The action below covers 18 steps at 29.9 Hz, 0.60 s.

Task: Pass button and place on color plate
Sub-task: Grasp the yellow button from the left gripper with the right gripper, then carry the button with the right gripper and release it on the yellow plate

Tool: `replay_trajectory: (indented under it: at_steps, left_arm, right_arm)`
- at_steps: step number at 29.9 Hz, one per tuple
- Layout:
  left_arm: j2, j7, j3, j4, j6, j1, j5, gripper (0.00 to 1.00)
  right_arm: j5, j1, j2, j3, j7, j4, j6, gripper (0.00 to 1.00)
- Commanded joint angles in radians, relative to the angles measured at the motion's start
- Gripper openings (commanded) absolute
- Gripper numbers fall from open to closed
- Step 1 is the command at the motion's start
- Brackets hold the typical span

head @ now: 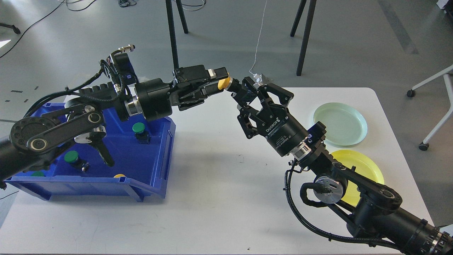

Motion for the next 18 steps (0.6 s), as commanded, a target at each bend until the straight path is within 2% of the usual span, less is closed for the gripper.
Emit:
replay_trajectory:
  at_steps: [1, 5, 10, 14, 18]
  left_arm:
    - [0.000, -0.001, 0.001, 0.000, -0.001, 0.000, -0.006, 0.79]
    - [0.000, -0.001, 0.000, 0.003, -0.001, 0.000, -0.007, 0.80]
    - [-0.009, -0.001, 0.000, 0.012, 0.001, 0.001, -0.018, 0.81]
    - [-0.018, -0.001, 0.000, 0.024, -0.001, 0.003, -0.042, 0.82]
    - [-0.018, -0.001, 0.000, 0.026, -0.001, 0.003, -0.044, 0.82]
  right_arm:
    - [0.000, -0.015, -0.068, 0.007, 0.000, 0.026, -0.001, 0.06]
    - [-0.002, -0.065, -0.240, 0.044, 0.000, 0.064, -0.050, 0.06]
    - [-0.003, -0.159, -0.467, 0.043, 0.000, 0.130, -0.234, 0.06]
    - [-0.023, -0.260, -0.581, 0.035, 0.000, 0.177, -0.403, 0.06]
    - [-0.147, -0.351, -0.613, 0.003, 0.000, 0.176, -0.578, 0.06]
